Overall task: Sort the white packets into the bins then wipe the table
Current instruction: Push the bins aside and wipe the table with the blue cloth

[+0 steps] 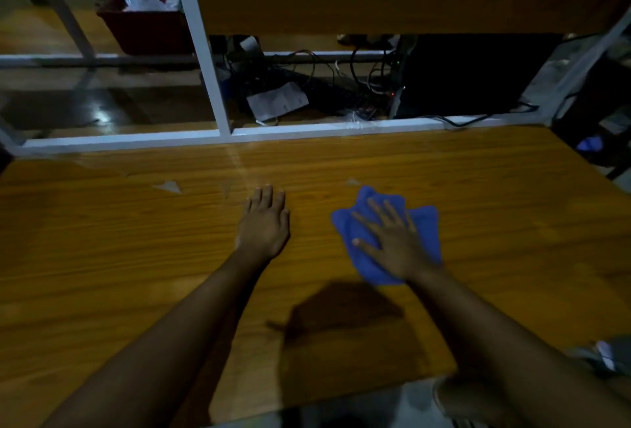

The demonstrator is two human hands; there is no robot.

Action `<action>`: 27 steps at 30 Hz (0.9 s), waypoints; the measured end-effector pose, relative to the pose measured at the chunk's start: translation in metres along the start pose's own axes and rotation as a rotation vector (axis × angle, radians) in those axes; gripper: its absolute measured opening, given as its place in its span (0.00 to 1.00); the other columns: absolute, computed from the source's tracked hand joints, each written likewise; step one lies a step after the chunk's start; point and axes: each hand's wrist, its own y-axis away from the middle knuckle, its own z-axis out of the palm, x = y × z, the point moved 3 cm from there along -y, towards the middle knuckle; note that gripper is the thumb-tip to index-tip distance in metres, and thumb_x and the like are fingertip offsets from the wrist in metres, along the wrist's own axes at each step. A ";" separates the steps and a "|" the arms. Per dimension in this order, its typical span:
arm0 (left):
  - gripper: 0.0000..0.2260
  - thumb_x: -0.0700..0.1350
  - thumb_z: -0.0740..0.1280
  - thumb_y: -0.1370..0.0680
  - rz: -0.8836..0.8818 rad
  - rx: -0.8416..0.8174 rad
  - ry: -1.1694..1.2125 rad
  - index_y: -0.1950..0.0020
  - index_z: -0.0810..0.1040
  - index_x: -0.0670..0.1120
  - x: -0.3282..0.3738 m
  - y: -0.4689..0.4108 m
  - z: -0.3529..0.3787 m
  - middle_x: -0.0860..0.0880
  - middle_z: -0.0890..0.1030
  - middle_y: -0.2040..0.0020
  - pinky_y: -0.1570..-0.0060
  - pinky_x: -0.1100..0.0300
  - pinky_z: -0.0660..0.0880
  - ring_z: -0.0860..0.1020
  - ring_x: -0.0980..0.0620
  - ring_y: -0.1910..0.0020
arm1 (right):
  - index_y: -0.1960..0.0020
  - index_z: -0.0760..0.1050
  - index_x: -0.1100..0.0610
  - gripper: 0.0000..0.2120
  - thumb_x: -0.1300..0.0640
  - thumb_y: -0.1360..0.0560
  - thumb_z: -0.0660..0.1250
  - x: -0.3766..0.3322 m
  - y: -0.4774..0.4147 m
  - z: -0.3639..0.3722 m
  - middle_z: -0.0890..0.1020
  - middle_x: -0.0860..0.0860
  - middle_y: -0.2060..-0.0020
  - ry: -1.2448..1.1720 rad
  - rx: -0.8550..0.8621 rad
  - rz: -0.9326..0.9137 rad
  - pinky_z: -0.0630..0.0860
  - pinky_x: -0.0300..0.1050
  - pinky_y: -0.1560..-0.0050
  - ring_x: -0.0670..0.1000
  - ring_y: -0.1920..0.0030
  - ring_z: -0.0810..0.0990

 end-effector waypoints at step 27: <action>0.32 0.62 0.40 0.21 -0.136 -0.040 -0.026 0.21 0.52 0.45 -0.009 0.238 -0.020 0.45 0.50 0.21 0.26 0.42 0.45 0.47 0.47 0.22 | 0.23 0.53 0.42 0.33 0.31 0.24 0.47 -0.164 0.178 0.046 0.51 0.53 0.22 -0.036 0.001 -0.167 0.46 0.71 0.28 0.60 0.22 0.47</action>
